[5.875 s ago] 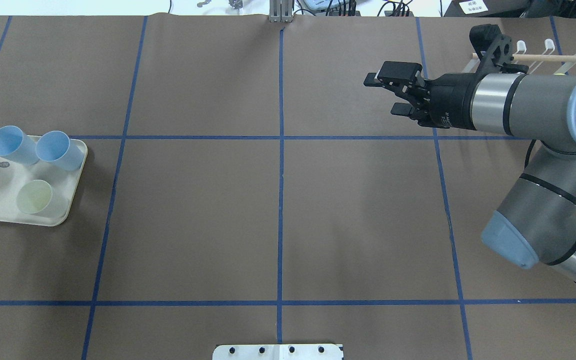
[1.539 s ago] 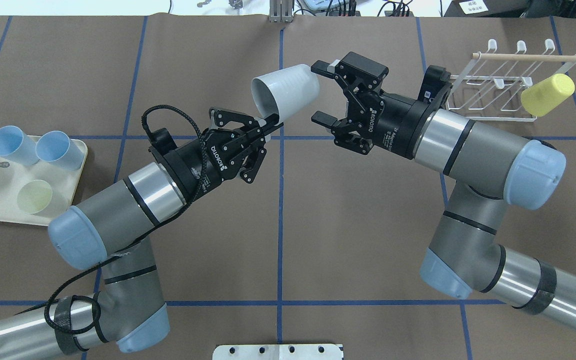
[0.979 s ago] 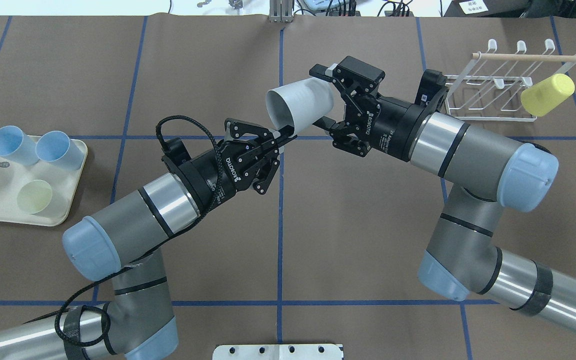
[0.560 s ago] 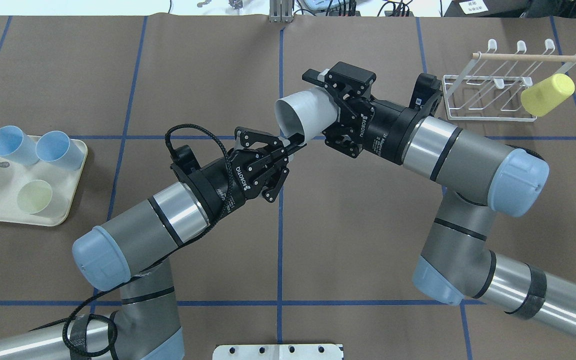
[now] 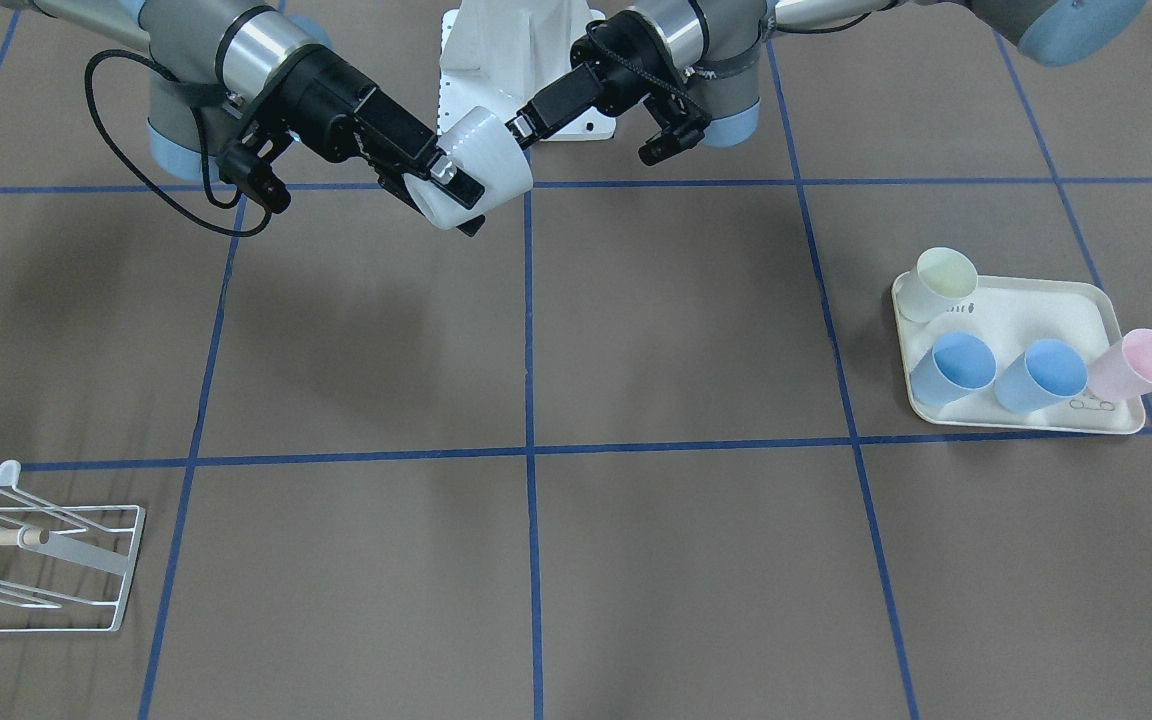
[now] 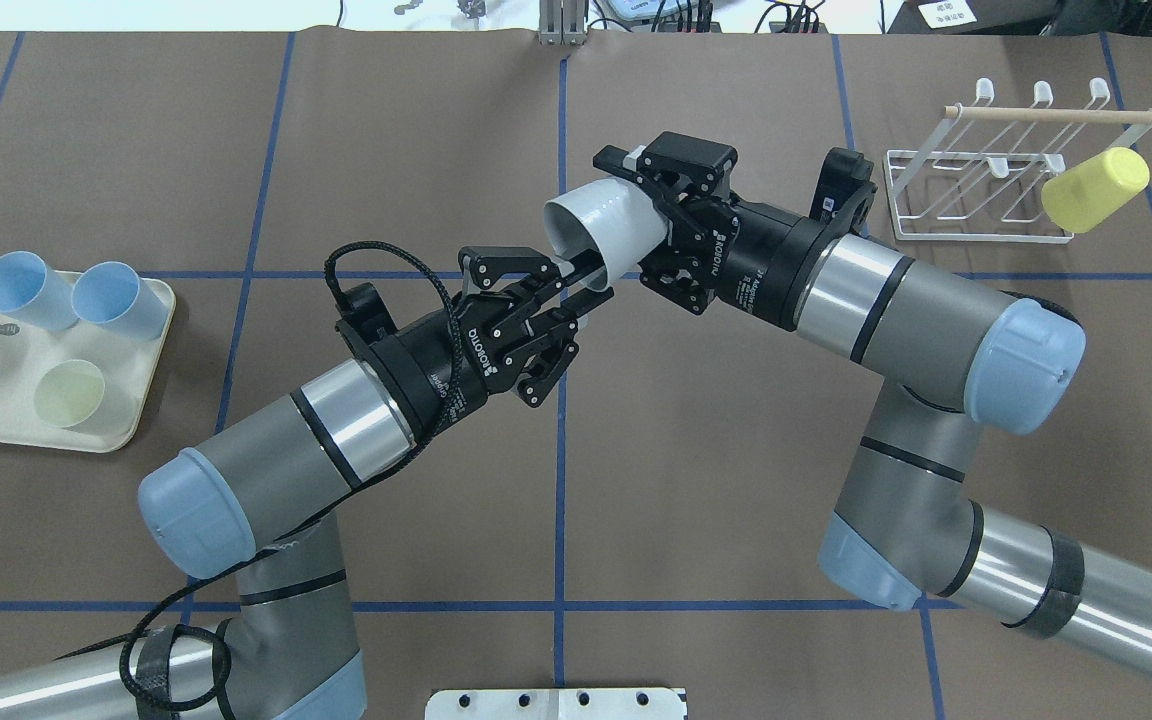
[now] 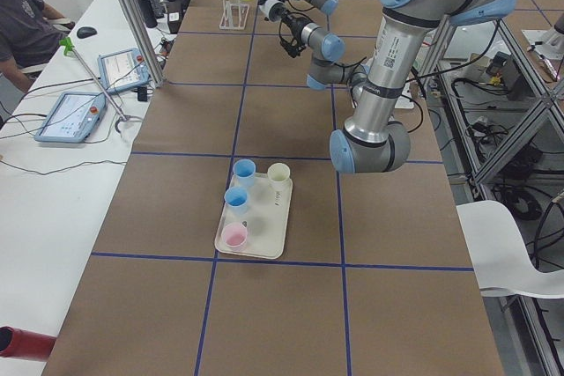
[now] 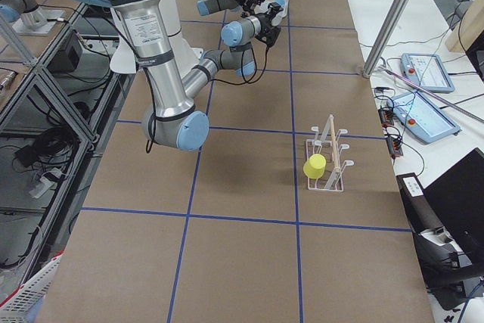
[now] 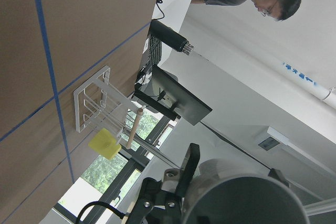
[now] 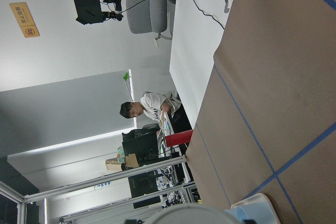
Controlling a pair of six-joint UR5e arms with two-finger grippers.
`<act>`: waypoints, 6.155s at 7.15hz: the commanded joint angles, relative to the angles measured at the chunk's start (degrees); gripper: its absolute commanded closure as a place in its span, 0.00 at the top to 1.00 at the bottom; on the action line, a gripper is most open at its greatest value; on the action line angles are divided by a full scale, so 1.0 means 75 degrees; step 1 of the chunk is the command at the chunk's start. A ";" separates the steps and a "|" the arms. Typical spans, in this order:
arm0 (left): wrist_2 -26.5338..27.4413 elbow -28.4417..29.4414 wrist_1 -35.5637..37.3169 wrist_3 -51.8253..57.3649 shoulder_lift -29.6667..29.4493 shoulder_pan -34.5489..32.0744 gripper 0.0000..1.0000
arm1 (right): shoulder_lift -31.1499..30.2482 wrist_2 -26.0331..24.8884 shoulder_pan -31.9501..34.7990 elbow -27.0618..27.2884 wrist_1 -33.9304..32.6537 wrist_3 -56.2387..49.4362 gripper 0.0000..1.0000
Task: Transfer IKEA cup to right arm and place on rack
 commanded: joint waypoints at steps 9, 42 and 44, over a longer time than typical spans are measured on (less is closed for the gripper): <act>-0.0143 -0.1075 0.3301 0.3617 0.0064 -0.0440 1.00 | -0.1727 0.0070 0.2657 0.0612 -0.1878 -0.4618 0.00; -0.1713 -0.2054 0.6596 0.4010 0.0626 -0.1402 1.00 | -0.2517 -0.2661 0.2591 -0.1602 -0.2676 -0.9396 0.00; -0.1713 -0.2065 0.6596 0.4010 0.0626 -0.1402 1.00 | -0.2528 -0.2673 0.2614 -0.1626 -0.2676 -0.9395 0.81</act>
